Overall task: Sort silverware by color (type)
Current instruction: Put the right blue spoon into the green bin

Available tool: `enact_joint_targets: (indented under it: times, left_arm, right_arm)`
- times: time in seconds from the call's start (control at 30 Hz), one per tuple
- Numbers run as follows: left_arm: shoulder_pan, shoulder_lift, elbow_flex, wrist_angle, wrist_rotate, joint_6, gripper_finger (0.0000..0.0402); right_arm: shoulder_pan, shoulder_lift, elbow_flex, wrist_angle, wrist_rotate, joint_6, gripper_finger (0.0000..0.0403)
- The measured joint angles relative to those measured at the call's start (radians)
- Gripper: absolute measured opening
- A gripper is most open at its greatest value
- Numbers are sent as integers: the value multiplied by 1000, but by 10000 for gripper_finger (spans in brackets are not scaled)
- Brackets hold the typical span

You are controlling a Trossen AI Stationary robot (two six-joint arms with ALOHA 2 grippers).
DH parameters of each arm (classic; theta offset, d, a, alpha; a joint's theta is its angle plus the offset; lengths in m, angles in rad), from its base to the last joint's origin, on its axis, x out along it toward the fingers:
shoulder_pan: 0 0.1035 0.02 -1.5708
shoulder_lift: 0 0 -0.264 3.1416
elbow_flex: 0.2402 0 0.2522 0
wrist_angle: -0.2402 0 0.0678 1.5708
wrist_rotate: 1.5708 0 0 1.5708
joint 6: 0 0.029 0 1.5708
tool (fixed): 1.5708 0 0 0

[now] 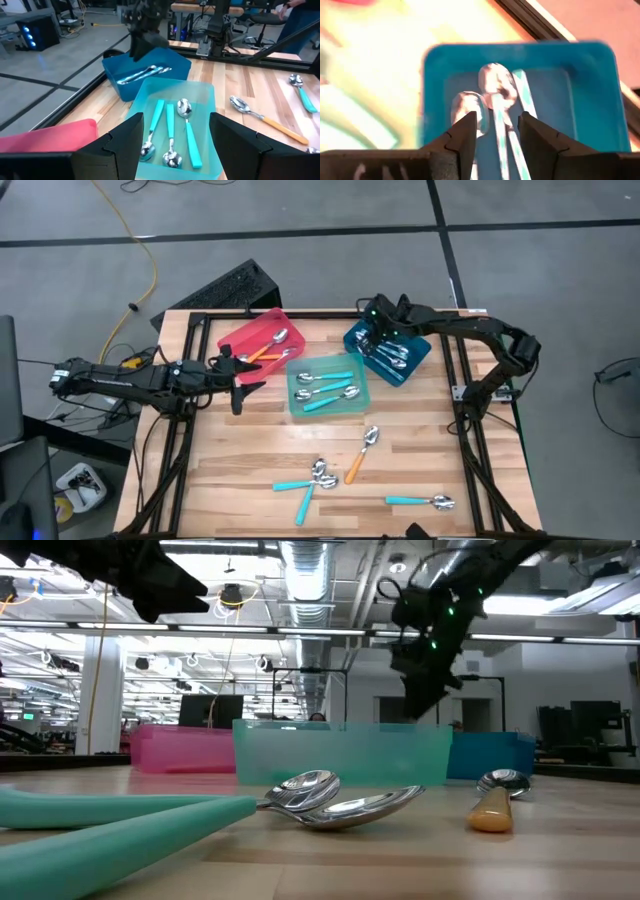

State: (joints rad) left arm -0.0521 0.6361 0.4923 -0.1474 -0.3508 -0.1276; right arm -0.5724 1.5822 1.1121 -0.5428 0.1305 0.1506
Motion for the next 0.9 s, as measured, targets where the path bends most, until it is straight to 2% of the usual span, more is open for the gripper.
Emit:
enact_joint_targets:
  times: [0.23, 0.43, 0.57, 0.73, 0.9]
  left_arm:
    - [0, -24, 0, 8, 16, 11, 214]
    - [0, -105, 0, 13, 64, 10, 214]
    - [0, -161, 0, 0, 89, 9, 214]
    - [0, -222, 0, -8, 112, 10, 214]
    - [0, -251, 1, -38, 112, 9, 214]
  right_arm:
    - [95, 0, 209, -181, -3, -52, 162]
    - [186, 0, 419, -348, -2, -89, 162]
    - [266, -44, 520, -446, -1, -147, 162]
    - [371, -202, 527, -518, -2, -194, 162]
    - [468, -404, 466, -563, 8, 3, 162]
